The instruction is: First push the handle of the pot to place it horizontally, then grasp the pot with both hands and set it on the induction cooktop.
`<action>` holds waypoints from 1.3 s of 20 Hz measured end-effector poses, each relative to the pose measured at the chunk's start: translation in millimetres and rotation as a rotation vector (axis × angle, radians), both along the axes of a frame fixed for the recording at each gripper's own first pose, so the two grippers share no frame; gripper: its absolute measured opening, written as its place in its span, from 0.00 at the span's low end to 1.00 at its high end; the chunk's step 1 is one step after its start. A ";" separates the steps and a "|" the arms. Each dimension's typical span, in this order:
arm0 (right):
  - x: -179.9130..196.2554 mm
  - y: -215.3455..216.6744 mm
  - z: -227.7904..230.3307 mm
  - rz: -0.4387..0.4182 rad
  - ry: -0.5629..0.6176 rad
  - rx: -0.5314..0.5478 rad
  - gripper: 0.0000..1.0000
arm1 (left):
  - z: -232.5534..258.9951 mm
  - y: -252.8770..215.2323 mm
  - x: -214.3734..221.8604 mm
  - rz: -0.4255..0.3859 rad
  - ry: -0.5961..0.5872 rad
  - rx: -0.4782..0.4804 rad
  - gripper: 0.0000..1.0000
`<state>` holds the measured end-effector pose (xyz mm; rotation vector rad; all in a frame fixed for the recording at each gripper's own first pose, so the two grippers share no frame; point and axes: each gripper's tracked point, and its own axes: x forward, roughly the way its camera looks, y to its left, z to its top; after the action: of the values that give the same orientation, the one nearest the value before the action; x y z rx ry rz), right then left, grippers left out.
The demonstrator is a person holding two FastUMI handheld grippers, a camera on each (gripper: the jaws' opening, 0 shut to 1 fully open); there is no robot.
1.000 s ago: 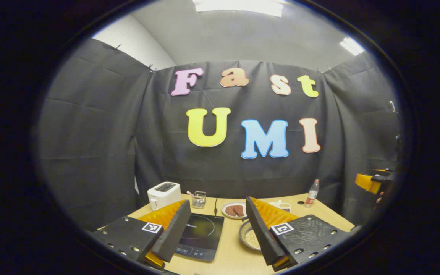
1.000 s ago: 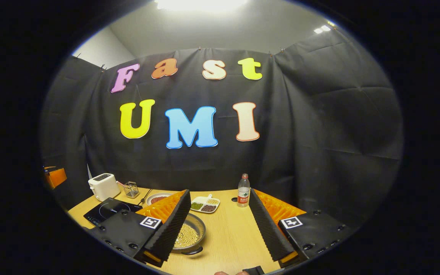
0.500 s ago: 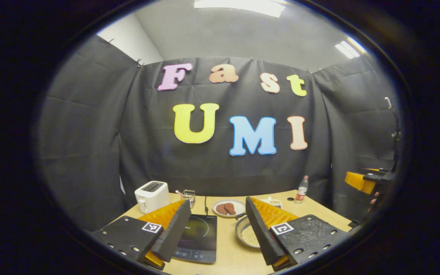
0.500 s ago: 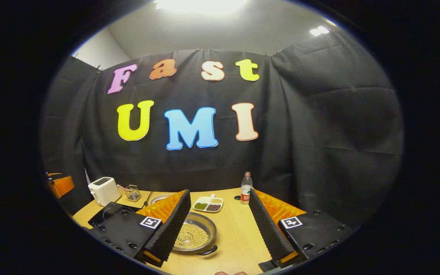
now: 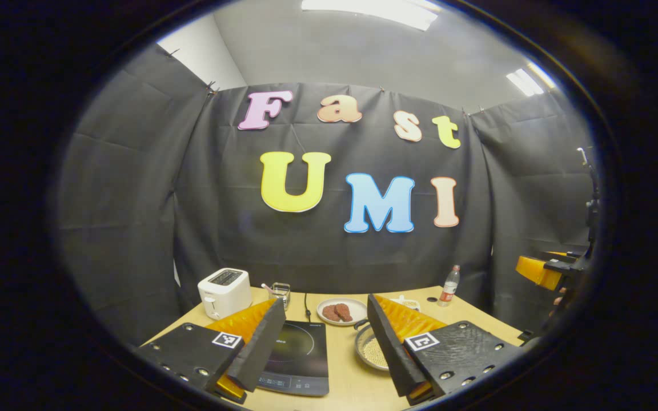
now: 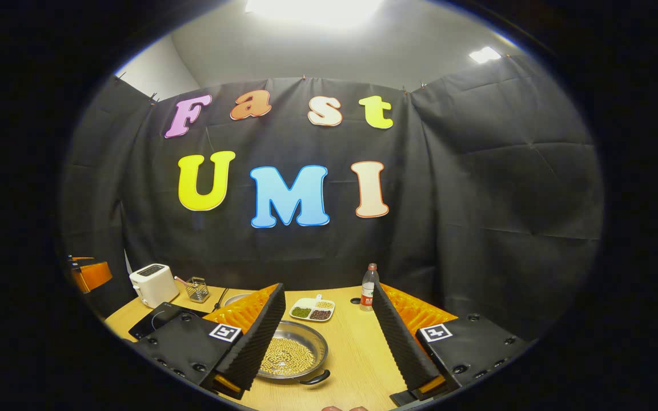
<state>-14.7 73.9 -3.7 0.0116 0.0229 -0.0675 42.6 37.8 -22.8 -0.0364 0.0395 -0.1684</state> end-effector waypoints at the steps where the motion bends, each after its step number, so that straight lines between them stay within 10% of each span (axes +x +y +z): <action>1: -1.6 2.2 -1.5 0.002 0.005 -0.003 0.98 | 0.1 3.7 2.0 0.000 -0.002 0.004 0.84; 20: 38.1 84.9 -66.3 0.151 0.337 -0.150 0.94 | -16.1 14.1 20.6 -0.089 0.064 -0.027 0.88; 26: 43.9 93.0 -120.7 0.201 0.543 -0.169 0.44 | -21.7 16.3 22.9 -0.082 0.083 -0.058 0.88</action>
<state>29.1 166.9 -124.3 -0.1779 0.5601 0.1305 65.4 54.1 -44.5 -0.0994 0.1192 -0.2504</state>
